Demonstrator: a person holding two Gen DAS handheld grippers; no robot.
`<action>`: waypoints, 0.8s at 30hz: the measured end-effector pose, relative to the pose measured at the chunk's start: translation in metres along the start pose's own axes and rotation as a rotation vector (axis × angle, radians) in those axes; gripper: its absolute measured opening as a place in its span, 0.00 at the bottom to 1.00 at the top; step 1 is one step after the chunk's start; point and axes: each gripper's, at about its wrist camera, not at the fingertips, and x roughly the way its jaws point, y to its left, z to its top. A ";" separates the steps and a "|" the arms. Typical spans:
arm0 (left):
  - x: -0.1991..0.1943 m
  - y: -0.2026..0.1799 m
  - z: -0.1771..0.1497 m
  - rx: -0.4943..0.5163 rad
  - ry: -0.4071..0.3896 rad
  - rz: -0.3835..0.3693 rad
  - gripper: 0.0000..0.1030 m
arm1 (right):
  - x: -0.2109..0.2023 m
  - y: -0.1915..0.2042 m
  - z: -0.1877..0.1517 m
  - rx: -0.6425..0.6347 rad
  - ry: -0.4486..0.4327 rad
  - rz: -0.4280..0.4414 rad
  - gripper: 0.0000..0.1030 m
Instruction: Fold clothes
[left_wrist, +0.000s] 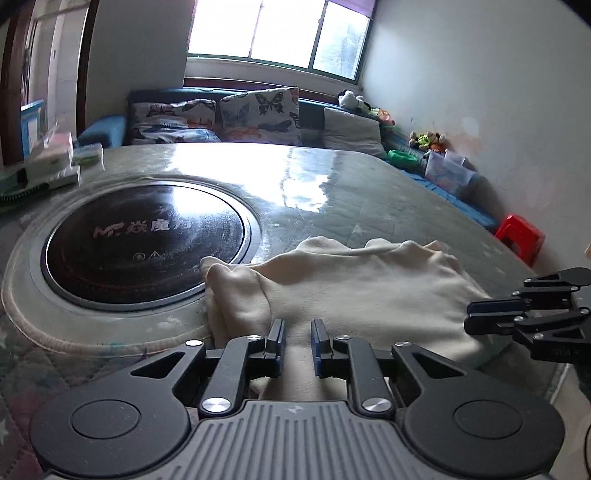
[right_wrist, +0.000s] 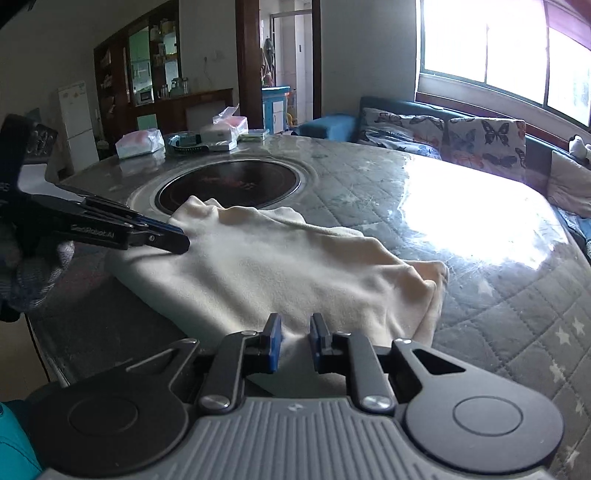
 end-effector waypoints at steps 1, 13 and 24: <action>-0.001 0.001 0.001 -0.006 -0.002 0.000 0.17 | -0.001 0.000 0.003 -0.003 -0.004 -0.004 0.15; 0.008 0.019 0.013 -0.052 -0.011 0.063 0.18 | 0.049 -0.022 0.053 0.026 -0.005 -0.058 0.15; 0.009 0.020 0.021 -0.047 -0.012 0.057 0.19 | 0.056 -0.040 0.049 0.077 0.019 -0.114 0.14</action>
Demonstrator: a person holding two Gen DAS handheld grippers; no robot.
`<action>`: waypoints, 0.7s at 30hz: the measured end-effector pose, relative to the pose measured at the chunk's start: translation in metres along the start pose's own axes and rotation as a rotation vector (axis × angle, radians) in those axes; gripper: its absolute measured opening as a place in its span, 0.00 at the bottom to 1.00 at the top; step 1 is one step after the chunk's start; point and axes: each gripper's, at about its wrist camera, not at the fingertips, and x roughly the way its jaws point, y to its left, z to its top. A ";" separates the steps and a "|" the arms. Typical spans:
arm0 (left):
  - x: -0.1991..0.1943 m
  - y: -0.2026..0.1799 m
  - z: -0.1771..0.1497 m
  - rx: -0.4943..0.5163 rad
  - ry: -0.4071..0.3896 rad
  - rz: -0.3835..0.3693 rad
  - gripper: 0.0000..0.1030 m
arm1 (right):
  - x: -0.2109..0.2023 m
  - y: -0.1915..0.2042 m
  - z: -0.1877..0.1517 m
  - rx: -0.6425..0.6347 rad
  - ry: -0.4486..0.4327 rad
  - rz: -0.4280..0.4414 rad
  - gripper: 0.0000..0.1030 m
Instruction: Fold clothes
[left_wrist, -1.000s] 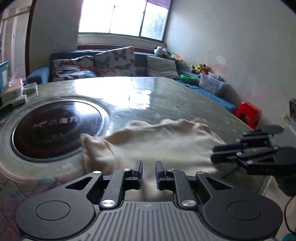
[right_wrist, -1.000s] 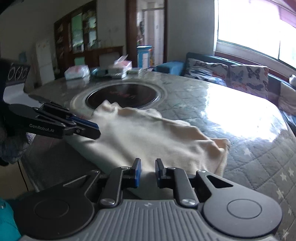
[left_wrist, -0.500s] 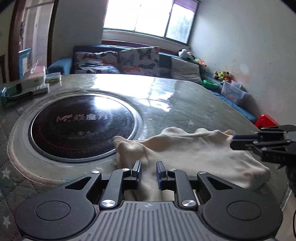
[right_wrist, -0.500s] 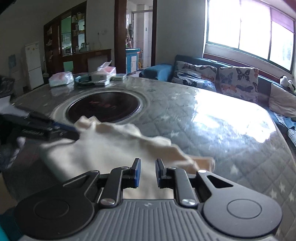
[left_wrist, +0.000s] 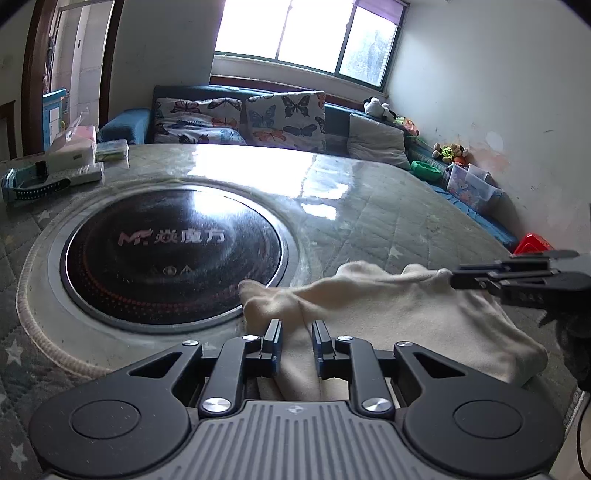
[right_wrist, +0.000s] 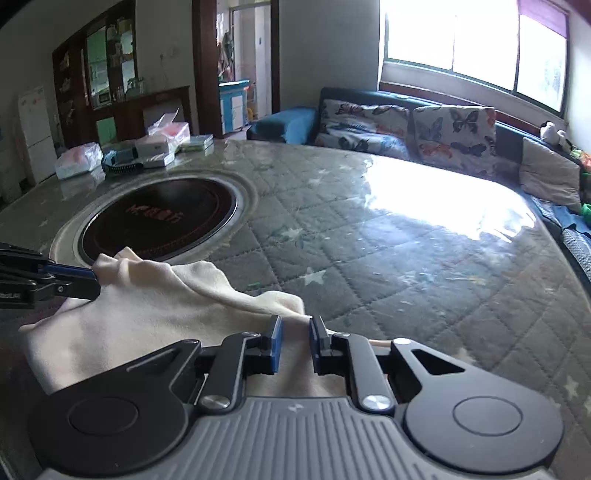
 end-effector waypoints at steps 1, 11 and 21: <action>0.000 -0.001 0.002 0.002 -0.005 0.000 0.19 | -0.003 -0.001 -0.003 0.003 -0.001 -0.006 0.14; 0.024 0.001 0.012 0.032 0.014 0.041 0.21 | -0.002 -0.011 -0.013 0.041 0.004 -0.036 0.14; 0.020 -0.001 0.015 0.044 -0.001 0.058 0.21 | -0.007 -0.002 -0.003 -0.003 -0.030 -0.045 0.15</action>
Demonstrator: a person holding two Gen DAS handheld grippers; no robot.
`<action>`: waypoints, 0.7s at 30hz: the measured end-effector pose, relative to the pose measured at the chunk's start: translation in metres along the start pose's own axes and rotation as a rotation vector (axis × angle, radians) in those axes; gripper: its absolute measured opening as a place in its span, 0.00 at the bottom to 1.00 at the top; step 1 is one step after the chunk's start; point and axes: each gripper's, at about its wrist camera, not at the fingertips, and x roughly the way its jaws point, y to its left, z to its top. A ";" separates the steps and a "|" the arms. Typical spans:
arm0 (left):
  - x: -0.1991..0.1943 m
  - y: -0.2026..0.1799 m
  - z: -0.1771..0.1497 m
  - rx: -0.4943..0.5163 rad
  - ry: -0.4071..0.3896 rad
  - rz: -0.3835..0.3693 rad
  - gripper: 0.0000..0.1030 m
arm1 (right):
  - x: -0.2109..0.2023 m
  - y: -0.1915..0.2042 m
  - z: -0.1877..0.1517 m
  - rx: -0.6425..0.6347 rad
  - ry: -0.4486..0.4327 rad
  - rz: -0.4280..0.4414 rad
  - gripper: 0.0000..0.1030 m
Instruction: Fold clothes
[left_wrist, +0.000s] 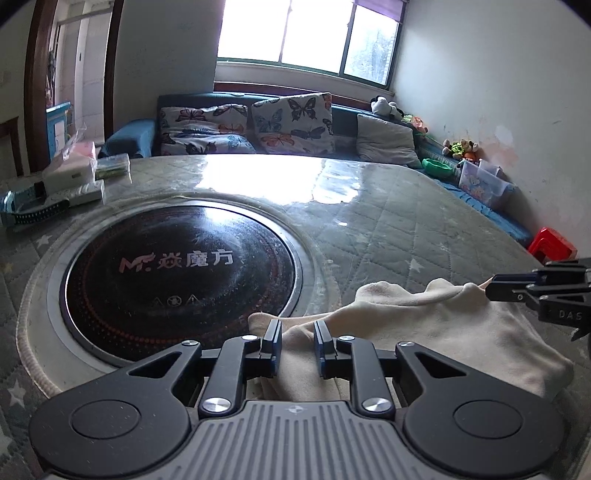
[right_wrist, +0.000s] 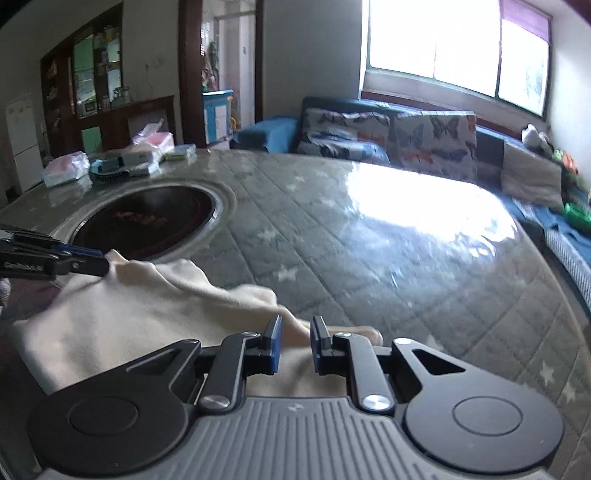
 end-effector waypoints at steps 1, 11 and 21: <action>0.000 0.000 0.000 -0.004 0.002 0.002 0.21 | 0.001 0.002 0.002 -0.007 -0.001 0.005 0.16; -0.031 0.013 -0.004 -0.037 -0.004 0.021 0.44 | 0.003 0.021 0.002 -0.075 0.025 0.011 0.25; -0.049 0.039 -0.018 -0.190 0.064 0.063 0.54 | -0.035 0.098 -0.001 -0.319 0.001 0.206 0.36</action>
